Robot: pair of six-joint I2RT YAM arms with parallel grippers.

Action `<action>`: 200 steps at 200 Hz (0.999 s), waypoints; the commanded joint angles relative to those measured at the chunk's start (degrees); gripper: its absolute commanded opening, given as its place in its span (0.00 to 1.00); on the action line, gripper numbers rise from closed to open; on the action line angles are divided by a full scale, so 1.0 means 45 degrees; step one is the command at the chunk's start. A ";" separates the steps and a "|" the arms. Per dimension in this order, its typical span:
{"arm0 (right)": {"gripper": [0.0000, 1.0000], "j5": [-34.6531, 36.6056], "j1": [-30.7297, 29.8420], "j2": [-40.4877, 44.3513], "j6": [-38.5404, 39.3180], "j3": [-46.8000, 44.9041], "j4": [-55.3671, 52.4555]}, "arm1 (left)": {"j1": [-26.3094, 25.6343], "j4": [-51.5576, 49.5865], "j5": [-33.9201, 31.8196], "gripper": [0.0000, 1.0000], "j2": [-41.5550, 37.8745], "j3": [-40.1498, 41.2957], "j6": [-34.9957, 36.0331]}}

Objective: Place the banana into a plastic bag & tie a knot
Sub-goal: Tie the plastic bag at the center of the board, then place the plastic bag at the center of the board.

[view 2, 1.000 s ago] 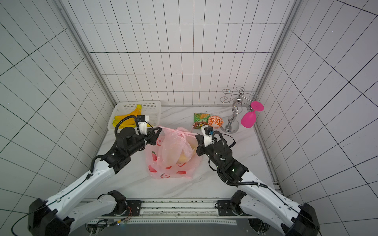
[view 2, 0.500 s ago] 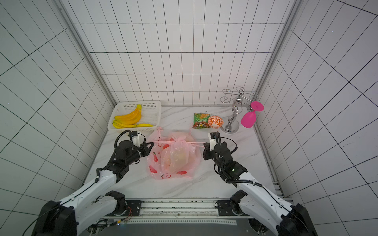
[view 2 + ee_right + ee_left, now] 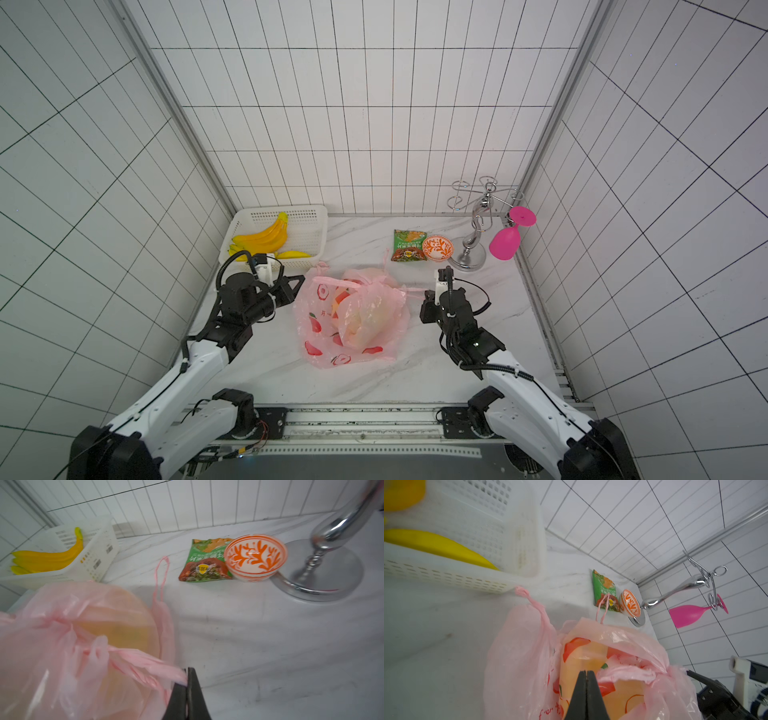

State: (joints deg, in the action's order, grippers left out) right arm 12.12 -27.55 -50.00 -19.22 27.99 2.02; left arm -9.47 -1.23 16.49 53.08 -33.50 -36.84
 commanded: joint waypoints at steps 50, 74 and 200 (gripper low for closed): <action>0.00 0.0354 0.1162 0.0585 -0.0591 -0.0549 -0.0311 | 0.0372 0.1573 -0.0706 0.00 0.0751 0.1906 -0.0416; 0.00 -0.0492 0.1161 0.0978 -0.0533 -0.0959 0.0117 | 0.0123 0.1883 0.0391 0.00 0.1908 0.1682 -0.0211; 0.00 -0.0918 0.1200 0.1228 -0.0105 0.0010 -0.0327 | -0.4698 0.1319 0.0779 0.68 0.1589 -0.0239 0.1372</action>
State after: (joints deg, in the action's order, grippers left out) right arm 8.51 -22.85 -45.19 -19.51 26.79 0.45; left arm -29.41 4.08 18.28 58.52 -33.63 -32.88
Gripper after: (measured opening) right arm 0.047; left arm 0.641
